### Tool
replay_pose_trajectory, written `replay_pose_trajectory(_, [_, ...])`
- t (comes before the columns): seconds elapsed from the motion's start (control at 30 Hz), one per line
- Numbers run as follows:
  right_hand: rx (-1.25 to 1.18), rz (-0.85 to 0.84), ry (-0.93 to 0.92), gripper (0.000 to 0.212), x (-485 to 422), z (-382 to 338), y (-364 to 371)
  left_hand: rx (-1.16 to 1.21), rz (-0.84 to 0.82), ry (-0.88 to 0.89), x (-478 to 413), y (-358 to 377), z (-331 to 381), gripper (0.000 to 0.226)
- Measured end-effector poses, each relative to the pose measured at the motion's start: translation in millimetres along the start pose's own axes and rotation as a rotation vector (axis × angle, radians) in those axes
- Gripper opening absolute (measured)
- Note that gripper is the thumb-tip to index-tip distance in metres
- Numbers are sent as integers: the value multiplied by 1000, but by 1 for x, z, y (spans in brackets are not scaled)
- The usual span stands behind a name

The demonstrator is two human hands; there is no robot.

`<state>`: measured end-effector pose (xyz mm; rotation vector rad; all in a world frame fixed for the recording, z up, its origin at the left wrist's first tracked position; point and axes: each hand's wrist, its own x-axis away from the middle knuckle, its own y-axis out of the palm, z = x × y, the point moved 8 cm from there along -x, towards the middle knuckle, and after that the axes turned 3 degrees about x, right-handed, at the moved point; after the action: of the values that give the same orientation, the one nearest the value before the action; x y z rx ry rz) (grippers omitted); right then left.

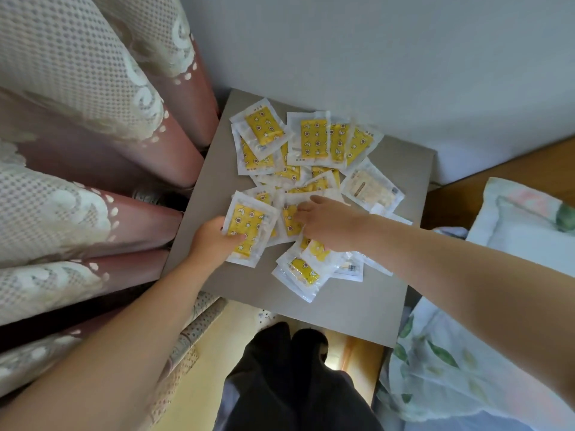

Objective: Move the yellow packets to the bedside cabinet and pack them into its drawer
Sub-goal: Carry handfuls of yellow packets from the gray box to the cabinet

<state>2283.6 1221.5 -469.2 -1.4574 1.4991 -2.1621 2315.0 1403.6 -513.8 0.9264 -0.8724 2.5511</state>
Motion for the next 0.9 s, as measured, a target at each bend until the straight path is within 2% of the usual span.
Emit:
replay_pose_trajectory(0.13, [-3,28,-1,23,-9,-3,4,63,12,-64,6,3,-9,14])
replay_pose_trajectory(0.27, [-37,44,30,30,-10,-2,1,140,56,-102,11,3,-18,14])
replay_pose_trajectory(0.5, [-70,25,214,79,1,15,5,236,95,-124,18,11,-18,15])
replay_pose_trajectory(0.7, [-199,35,295,74,3,27,14,241,158,-120,20,14,-14,15])
replay_pose_trajectory(0.8, [-236,10,299,64,2,27,16,235,200,-127,23,14,-12,13])
replay_pose_trajectory(0.9, [-402,1,325,55,4,28,17,237,247,-152,24,14,-13,13])
